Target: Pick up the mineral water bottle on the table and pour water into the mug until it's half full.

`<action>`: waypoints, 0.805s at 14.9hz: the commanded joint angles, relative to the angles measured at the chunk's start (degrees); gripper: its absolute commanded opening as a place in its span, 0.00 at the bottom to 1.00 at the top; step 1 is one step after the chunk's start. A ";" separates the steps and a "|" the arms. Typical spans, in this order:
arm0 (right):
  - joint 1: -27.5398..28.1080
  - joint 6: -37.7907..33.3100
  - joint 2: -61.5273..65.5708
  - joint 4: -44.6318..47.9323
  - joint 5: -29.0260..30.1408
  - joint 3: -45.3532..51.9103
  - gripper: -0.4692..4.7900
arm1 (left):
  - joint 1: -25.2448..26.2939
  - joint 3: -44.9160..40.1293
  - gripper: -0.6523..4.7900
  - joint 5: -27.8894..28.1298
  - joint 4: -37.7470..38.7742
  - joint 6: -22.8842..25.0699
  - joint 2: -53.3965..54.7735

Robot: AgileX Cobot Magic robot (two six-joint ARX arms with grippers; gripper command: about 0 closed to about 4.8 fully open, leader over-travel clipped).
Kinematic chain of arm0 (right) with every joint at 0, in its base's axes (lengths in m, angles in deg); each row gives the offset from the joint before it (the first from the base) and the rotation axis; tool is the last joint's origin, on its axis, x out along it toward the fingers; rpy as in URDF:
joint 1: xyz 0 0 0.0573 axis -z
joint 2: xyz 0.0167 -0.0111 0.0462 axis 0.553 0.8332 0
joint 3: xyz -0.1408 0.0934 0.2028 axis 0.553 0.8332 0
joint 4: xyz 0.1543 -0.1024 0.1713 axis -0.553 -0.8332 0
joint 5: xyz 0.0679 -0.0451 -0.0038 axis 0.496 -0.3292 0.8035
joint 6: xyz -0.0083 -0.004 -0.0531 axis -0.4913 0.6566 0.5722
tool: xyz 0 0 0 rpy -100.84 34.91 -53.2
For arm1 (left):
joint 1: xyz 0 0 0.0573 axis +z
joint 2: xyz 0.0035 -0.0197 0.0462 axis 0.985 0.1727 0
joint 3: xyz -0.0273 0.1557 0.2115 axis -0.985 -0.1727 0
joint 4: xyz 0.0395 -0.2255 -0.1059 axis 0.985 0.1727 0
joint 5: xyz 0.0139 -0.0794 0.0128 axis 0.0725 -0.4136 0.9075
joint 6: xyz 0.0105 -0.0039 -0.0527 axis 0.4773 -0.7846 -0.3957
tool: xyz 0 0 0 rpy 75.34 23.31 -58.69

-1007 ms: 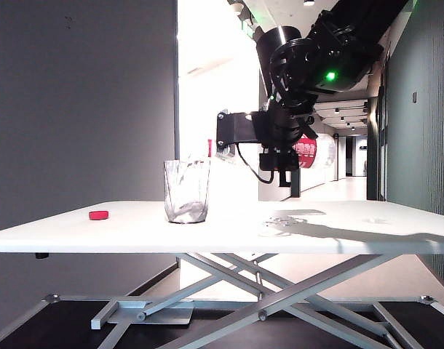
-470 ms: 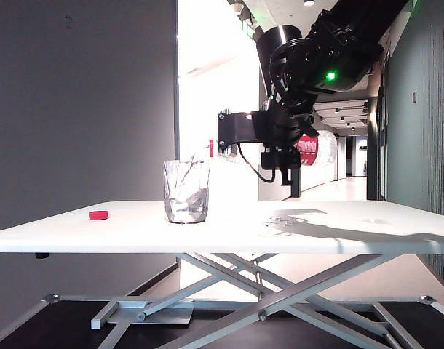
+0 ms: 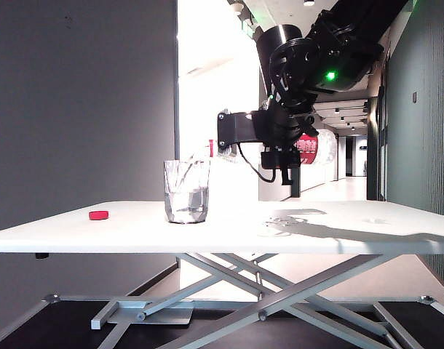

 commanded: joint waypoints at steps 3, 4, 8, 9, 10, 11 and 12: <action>-0.15 0.13 -0.96 3.30 -0.55 -0.74 0.51 | -0.09 0.11 0.11 -0.31 0.44 0.17 0.04; -0.15 0.11 -0.96 3.30 -0.52 -0.74 0.51 | -0.09 0.11 0.11 -0.31 0.44 0.17 0.04; -0.20 -4.92 -0.96 3.23 -0.11 -0.72 0.51 | -0.09 0.11 0.11 -0.31 0.44 0.17 0.04; -0.20 -7.34 -0.96 3.23 0.15 -0.72 0.51 | -0.09 0.11 0.11 -0.31 0.44 0.20 0.04; -0.22 -10.91 -0.96 3.19 0.94 -0.72 0.51 | -0.09 0.11 0.11 -0.31 0.44 0.20 0.04; -0.52 -16.17 -0.96 3.19 1.49 -0.70 0.51 | -0.09 0.11 0.11 -0.31 0.44 0.17 0.04; -0.94 -21.14 -0.96 2.80 3.15 -0.66 0.51 | -0.09 0.11 0.11 -0.31 0.44 0.20 0.04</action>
